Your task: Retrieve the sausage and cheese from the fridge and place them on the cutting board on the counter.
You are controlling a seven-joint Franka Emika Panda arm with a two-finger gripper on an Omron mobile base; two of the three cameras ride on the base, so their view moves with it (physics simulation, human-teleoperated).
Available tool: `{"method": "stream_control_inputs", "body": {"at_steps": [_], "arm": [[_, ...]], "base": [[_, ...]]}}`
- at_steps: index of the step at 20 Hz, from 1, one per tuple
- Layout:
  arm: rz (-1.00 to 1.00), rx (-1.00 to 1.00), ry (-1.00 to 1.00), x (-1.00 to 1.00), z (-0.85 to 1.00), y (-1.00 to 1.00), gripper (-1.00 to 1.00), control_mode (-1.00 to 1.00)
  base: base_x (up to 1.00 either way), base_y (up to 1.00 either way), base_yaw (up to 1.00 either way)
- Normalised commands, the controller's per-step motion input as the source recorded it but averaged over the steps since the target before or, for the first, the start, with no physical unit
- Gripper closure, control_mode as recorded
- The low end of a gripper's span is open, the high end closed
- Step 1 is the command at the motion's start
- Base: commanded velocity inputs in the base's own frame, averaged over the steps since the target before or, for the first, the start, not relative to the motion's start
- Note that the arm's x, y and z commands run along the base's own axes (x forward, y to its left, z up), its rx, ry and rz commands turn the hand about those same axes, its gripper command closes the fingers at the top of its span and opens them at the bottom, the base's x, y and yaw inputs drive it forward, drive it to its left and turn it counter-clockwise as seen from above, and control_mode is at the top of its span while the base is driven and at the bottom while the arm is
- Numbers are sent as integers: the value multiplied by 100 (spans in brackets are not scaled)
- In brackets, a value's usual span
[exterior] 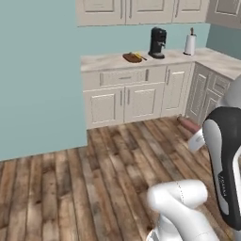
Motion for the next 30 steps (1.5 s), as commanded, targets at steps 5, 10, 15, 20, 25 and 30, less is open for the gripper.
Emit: {"method": "stream_control_inputs", "body": {"at_steps": [5,10,15,20,25,30], "arm": [[0,0,0,0,0,0,100,100],[0,0,0,0,0,0,100,100],[0,0,0,0,0,0,100,100],[0,0,0,0,0,0,100,100],[0,0,0,0,0,0,100,100],[0,0,0,0,0,0,100,100]], "base": [[100,-62,0],[100,-37,0],[100,-7,0],[100,-12,0],[100,-36,0],[100,-38,0]]}}
